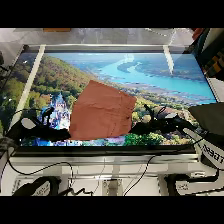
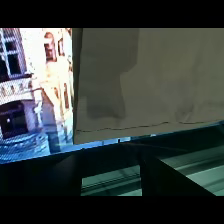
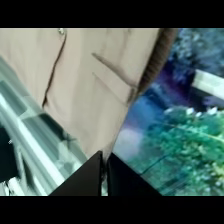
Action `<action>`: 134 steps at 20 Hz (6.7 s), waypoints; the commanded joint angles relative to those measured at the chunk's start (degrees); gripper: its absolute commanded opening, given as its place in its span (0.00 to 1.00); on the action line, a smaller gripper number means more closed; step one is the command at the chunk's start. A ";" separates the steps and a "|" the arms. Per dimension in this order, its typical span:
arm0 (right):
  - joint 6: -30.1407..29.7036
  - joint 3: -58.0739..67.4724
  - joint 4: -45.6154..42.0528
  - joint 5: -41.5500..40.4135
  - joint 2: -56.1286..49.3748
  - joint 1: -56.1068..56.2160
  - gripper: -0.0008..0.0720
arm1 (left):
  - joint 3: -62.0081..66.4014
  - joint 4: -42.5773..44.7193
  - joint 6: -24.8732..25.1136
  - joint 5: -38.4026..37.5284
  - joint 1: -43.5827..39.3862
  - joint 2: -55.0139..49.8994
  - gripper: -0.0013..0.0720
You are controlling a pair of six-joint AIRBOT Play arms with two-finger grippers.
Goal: Fold the clothes and pants, and hang the long-sleeved shirts on hangers.
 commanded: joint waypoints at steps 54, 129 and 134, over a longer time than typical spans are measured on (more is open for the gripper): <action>39.71 28.98 -42.42 -18.56 4.85 18.86 0.04 | 3.28 -25.00 23.28 11.78 -7.82 3.34 0.03; 7.58 38.53 -23.37 21.53 -19.39 7.89 0.04 | 4.07 2.29 -18.86 -9.55 -27.87 6.40 0.96; 11.04 47.30 -29.64 20.83 -14.19 7.52 0.04 | 13.42 9.51 -18.73 -9.35 -27.89 6.45 0.96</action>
